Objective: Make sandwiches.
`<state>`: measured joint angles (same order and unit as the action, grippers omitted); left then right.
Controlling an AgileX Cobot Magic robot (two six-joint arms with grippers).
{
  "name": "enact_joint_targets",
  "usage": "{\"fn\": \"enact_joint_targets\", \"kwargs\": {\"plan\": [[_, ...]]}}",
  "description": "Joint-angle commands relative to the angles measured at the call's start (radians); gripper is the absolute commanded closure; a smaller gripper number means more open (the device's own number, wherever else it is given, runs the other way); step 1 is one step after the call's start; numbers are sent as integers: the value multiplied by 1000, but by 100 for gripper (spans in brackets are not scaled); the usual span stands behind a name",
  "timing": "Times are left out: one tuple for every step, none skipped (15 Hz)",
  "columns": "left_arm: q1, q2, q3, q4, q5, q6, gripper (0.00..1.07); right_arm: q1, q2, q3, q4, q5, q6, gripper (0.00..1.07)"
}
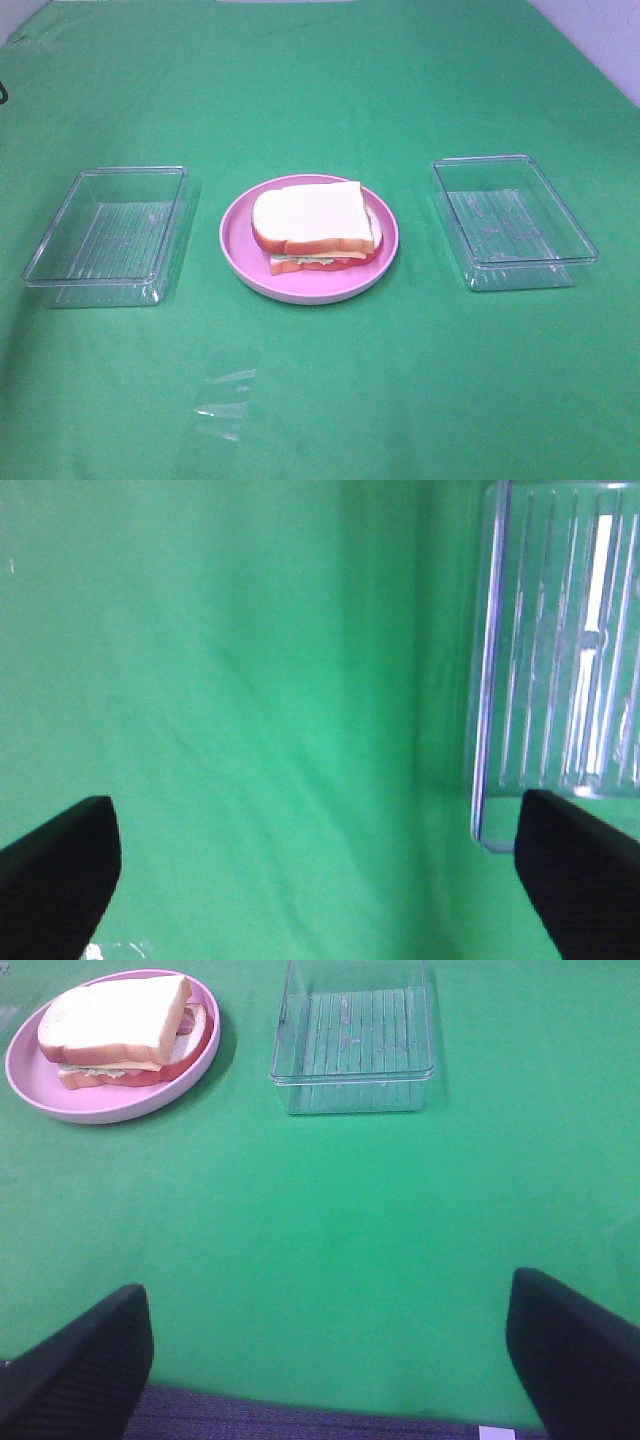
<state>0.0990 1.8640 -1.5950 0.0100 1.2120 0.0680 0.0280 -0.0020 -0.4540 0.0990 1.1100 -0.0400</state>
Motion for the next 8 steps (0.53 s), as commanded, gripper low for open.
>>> {"fn": "enact_joint_targets", "kwargs": {"plan": [[2,-151,150,-10,103,10,7,-6,-32,1,3,-3,-14,16],[2,-312,315,-10,99,15,7,-6,-32,1,3,-3,-14,16],[2,-418,409,-19,71,13,7,-6,-32,1,3,-3,-14,16],[2,-536,498,-40,33,13,7,-6,-32,1,3,-3,-14,16],[2,-648,573,-59,11,19,7,-6,-32,1,3,-3,-14,16],[2,-701,613,-66,1,29,7,-6,-32,1,3,-3,-14,16],[2,-835,690,-87,-15,55,7,-6,-32,1,3,-3,-14,16],[2,-972,751,-90,-27,63,8,-6,-32,1,3,-3,-14,16]]}}
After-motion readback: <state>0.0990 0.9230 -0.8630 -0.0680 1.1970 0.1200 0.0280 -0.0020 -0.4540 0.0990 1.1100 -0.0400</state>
